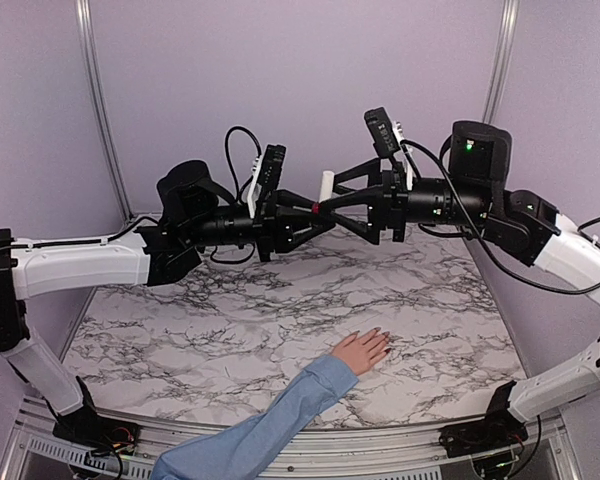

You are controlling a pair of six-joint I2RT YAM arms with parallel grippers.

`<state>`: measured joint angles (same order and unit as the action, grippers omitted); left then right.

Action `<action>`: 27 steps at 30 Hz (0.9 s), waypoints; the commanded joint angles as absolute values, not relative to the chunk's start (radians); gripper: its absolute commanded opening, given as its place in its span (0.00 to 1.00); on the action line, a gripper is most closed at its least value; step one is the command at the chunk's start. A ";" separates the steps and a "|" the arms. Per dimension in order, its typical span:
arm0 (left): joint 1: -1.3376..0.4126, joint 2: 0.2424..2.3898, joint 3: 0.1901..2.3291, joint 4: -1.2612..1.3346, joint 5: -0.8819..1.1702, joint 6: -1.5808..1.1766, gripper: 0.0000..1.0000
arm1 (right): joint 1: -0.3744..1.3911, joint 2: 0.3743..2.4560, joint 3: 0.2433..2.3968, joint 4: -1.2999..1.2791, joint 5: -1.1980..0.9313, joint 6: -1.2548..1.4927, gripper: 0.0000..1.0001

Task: Paint the nails
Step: Screw the nail polish bottle cap onto the nail polish bottle.

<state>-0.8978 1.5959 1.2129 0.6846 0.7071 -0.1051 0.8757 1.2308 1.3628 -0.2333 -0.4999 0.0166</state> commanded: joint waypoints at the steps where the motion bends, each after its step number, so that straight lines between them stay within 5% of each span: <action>1: -0.900 1.635 1.287 0.718 0.961 -0.211 0.00 | 0.863 1.249 1.432 -0.279 -0.682 -0.040 0.67; 19: -0.899 1.694 1.352 0.717 1.135 -0.337 0.00 | 0.860 1.313 1.502 -0.371 -0.821 -0.038 0.30; 27: -0.890 1.705 1.367 0.717 1.120 -0.346 0.00 | 0.859 1.342 1.543 -0.430 -0.805 -0.057 0.06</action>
<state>-0.8997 1.6939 1.3281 0.6876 1.1305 -0.3336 0.8593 1.3315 1.4982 -0.3847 -0.7948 -0.0483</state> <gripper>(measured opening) 0.183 0.121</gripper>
